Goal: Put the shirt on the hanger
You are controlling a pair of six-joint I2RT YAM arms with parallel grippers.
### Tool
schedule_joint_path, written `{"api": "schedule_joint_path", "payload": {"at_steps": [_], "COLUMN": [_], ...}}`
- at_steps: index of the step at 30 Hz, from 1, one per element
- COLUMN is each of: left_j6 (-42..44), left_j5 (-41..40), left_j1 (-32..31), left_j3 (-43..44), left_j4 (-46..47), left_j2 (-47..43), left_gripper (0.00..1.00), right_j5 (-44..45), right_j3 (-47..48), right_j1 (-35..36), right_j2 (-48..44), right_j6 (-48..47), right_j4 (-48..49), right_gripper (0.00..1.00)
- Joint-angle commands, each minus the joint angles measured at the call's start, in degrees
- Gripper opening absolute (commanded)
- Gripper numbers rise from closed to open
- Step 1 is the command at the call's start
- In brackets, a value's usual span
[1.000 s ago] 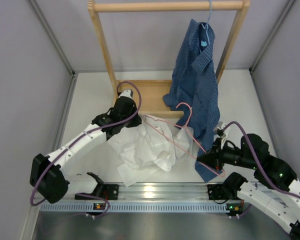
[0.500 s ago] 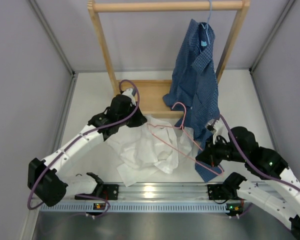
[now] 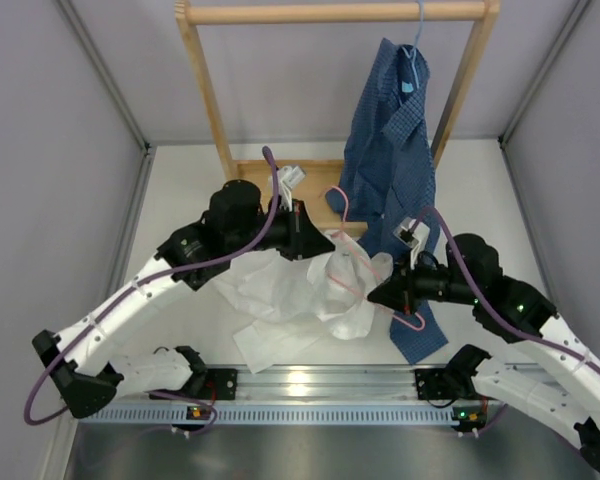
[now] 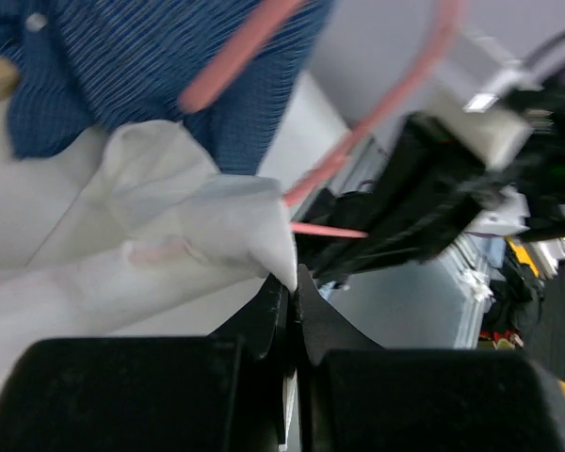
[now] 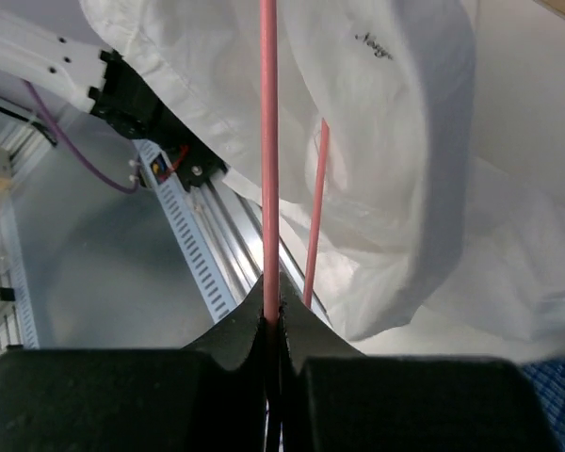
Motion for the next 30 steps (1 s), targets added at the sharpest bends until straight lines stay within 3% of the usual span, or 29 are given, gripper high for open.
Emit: {"api": "schedule_joint_path", "payload": {"at_steps": [1,8,11,12,15,21,26,30], "left_j6": [-1.38,-0.86,3.08,4.66,6.6,8.54,9.68,12.58], "left_j5": [5.13,5.14,-7.13,-14.48,-19.91,-14.21,-16.91,-18.43], "left_j1": [-3.23,-7.81,-7.81,-7.81,-7.81,-8.51,-13.78,-16.86], "left_j3": [6.86,10.22,8.19,7.58,5.38,7.57,12.4,17.41], "left_j4": [2.56,2.21,-5.68,-7.79,-12.56,-12.83,-15.19,-20.12], "left_j2": [-4.71,-6.03,-6.91,-6.82,-5.86,-1.73,2.13,4.86], "left_gripper": [0.0,0.0,0.0,0.0,0.0,0.0,0.0,0.0], "right_j5": [-7.23,-11.09,-11.37,-10.41,-6.9,-3.56,-0.3,3.48], "right_j3": [-4.25,-6.37,-8.65,-10.48,-14.44,-22.26,-26.05,-26.67], "right_j1": [-0.34,-0.34,-0.25,-0.34,-0.34,0.71,2.65,3.88], "right_j2": [-3.18,-3.45,-3.62,-4.32,-6.52,-5.83,-3.8,-4.24], "right_j6": [4.01,8.06,9.03,9.03,9.2,12.8,13.86,13.16], "right_j4": [20.89,38.74,42.36,42.71,43.67,52.28,60.89,62.4], "right_gripper": [0.0,0.0,0.0,0.0,0.0,0.0,0.0,0.0]}}
